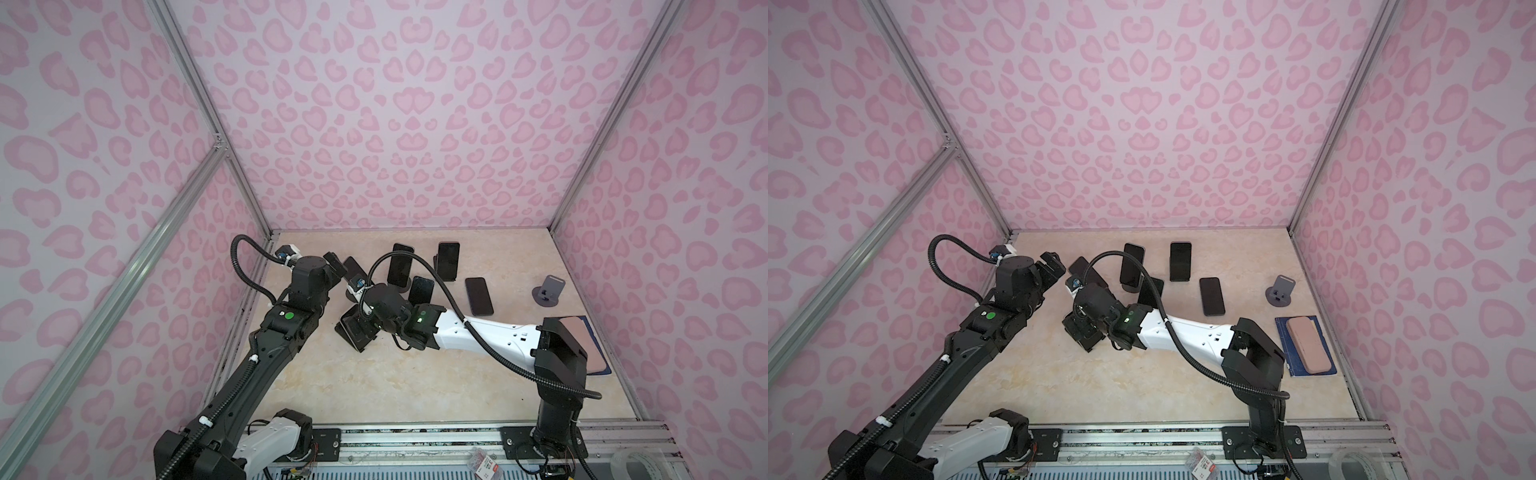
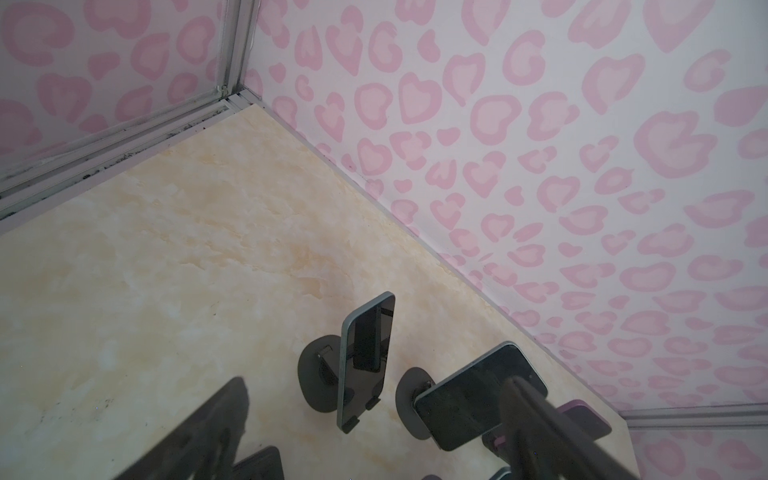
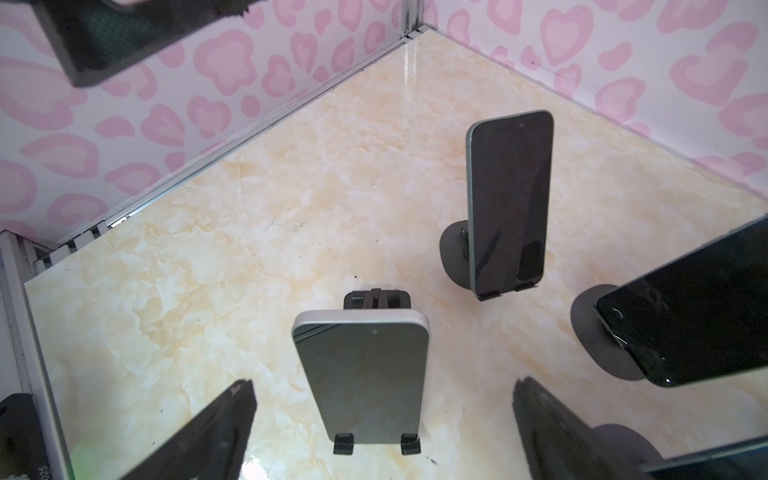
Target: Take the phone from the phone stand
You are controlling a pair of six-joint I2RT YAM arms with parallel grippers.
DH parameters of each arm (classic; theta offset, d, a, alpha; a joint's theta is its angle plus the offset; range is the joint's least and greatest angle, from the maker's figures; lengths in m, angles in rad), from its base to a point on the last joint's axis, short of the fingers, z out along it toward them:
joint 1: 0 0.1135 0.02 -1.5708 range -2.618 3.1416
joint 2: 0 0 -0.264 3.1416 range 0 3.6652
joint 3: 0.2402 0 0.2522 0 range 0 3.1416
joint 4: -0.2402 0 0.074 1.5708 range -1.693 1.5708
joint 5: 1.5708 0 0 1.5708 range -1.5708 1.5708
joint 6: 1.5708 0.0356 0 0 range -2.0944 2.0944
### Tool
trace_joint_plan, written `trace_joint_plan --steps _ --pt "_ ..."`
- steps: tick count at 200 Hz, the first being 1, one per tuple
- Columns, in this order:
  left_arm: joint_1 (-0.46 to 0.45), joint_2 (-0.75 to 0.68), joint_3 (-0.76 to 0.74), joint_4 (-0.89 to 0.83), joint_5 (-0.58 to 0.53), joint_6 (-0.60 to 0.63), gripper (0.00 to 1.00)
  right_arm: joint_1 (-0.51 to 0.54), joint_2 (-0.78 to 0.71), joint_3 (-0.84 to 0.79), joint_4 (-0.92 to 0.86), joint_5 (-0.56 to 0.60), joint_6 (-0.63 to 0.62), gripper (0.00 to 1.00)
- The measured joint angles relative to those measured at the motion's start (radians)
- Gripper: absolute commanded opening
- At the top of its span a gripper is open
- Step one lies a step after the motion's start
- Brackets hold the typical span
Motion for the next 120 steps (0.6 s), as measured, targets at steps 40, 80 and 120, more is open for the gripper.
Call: trace_joint_plan --steps 40,80,120 --pt "0.001 -0.011 0.036 -0.016 -0.013 0.011 0.97 0.0 0.044 0.04 0.006 -0.034 0.0 0.99" --pt "0.002 -0.122 -0.036 -0.032 -0.026 0.015 0.97 -0.002 0.077 0.083 0.017 -0.034 0.0 0.99" --pt "0.002 -0.247 -0.102 -0.047 -0.024 0.011 0.97 -0.008 0.111 0.116 0.016 -0.039 0.019 0.99"
